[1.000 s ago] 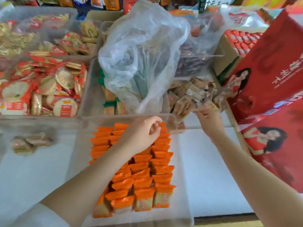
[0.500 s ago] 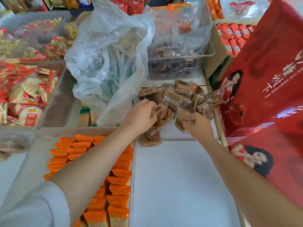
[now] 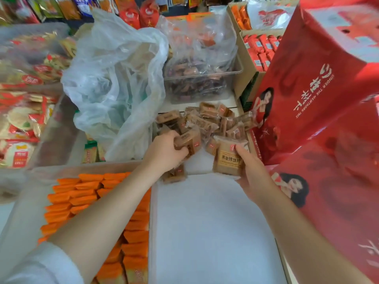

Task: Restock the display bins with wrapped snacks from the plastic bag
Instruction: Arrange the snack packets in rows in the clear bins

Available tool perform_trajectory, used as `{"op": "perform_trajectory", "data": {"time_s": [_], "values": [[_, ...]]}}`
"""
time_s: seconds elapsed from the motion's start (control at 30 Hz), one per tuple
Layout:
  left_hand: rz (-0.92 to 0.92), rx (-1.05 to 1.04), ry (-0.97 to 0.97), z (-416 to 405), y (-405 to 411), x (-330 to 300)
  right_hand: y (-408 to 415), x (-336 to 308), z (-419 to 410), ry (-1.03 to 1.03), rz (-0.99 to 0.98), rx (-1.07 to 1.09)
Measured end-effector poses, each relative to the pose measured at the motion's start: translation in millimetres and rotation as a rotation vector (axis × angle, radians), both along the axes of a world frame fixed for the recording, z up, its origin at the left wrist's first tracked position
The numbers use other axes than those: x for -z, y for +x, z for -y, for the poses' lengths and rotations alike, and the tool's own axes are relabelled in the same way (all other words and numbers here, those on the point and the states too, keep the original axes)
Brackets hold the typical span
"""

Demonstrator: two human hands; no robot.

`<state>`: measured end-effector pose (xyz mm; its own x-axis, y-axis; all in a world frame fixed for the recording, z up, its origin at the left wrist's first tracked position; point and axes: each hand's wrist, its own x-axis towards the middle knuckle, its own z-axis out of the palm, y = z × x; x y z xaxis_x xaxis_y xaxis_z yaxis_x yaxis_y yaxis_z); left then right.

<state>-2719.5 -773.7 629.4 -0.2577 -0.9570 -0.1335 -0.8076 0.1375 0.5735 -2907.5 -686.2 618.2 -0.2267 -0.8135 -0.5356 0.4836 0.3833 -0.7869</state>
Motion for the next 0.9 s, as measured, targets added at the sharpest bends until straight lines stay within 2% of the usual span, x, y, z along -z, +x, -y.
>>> {"op": "perform_trajectory", "data": {"time_s": [0.07,0.17,0.27,0.43,0.6,0.7,0.8,0.9], "values": [[-0.212,-0.06,0.037,-17,12,-18,12,-12,-2,-0.026,0.041,0.018],[-0.574,-0.185,0.208,-40,47,-40,43,-34,-1,-0.08,0.107,0.003],[-0.777,-0.269,0.296,-61,107,-51,88,-56,0,-0.15,0.2,-0.087],[-0.869,-0.496,0.275,-93,227,-47,189,-70,6,-0.148,0.212,-0.343],[-0.932,-0.722,0.255,-114,348,-31,312,-68,23,-0.171,0.107,-0.459],[-0.996,-0.772,0.284,-114,409,-14,384,-58,30,-0.196,0.05,-0.533],[-1.042,-0.784,0.356,-103,458,19,444,-38,40,-0.191,-0.15,-0.541],[-1.034,-0.806,0.412,-89,483,52,488,-13,49,-0.158,-0.53,-0.585]]}}
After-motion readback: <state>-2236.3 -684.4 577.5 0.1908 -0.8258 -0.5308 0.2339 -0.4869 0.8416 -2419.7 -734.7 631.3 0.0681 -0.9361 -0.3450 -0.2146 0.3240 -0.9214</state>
